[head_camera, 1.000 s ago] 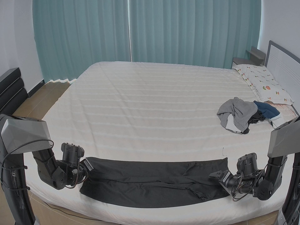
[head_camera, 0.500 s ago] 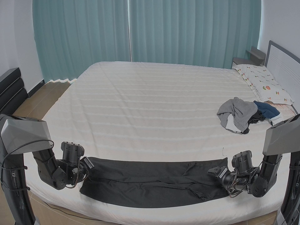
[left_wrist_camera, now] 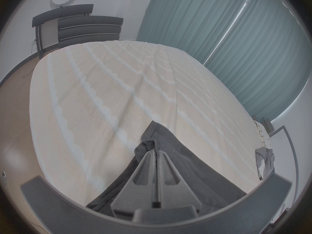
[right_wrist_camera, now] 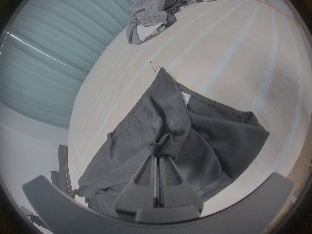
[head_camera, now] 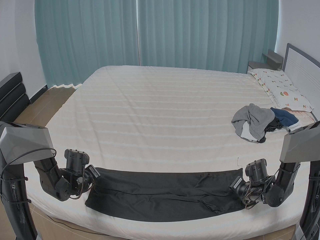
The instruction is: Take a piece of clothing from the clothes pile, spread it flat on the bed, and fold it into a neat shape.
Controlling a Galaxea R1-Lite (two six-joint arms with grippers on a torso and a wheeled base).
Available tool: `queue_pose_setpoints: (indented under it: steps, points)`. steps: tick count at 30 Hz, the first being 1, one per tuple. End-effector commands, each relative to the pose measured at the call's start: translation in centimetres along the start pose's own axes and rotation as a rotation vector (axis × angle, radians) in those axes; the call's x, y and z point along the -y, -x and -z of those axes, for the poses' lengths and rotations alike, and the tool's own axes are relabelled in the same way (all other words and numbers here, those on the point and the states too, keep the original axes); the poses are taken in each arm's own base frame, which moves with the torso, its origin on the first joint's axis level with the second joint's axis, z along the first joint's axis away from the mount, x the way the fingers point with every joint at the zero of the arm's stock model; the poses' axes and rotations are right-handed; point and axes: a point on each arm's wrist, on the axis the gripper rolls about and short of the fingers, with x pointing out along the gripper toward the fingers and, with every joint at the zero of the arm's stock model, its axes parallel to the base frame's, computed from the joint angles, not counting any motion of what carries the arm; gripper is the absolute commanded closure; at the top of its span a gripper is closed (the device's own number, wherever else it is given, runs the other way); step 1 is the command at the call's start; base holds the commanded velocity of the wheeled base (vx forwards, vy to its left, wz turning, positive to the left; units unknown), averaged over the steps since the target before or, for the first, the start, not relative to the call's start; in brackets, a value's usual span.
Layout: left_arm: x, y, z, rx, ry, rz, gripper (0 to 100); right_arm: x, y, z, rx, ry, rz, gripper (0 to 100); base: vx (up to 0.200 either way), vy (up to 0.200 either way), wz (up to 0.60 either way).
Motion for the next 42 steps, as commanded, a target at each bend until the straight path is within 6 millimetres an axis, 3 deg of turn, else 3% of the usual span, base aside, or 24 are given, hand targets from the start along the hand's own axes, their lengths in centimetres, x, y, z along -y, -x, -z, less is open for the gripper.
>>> queue_pose_setpoints:
  steps: [1, 7, 12, 17, 24, 31, 42]
  points:
    - [0.7, -0.1, -0.7, 0.027, 0.008, 0.024, 100, -1.1, 0.1, -0.9, 0.026, -0.009, -0.038, 100, 0.0, 0.0, 0.0]
    - [1.3, -0.7, -2.1, 0.066, 0.03, 0.045, 100, -3.5, -0.3, -3.3, 0.086, -0.019, -0.094, 100, 0.0, 0.0, 0.0]
    - [1.7, -1.1, -3.6, 0.119, 0.072, 0.07, 100, -6.5, 0.1, -6.7, 0.189, -0.054, -0.201, 100, 0.0, 0.0, 0.0]
    - [2.5, -0.7, -4.5, 0.166, 0.153, 0.129, 100, -7.1, 0.0, -7.7, 0.242, -0.056, -0.229, 100, 0.0, 0.0, 0.0]
    - [1.7, -0.5, -3.5, 0.152, 0.147, 0.124, 100, -4.2, 0.6, -5.7, 0.225, 0.031, -0.199, 100, 0.0, 0.0, 0.0]
    - [-1.5, 0.6, -1.1, 0.096, 0.005, 0.048, 100, 0.1, 1.5, -2.7, 0.113, 0.152, -0.103, 100, 0.0, 0.0, 0.0]
    - [-3.3, 0.1, 2.6, 0.044, -0.141, 0.041, 100, 3.8, -0.6, -0.4, 0.063, 0.224, -0.034, 100, 0.0, 0.0, 0.0]
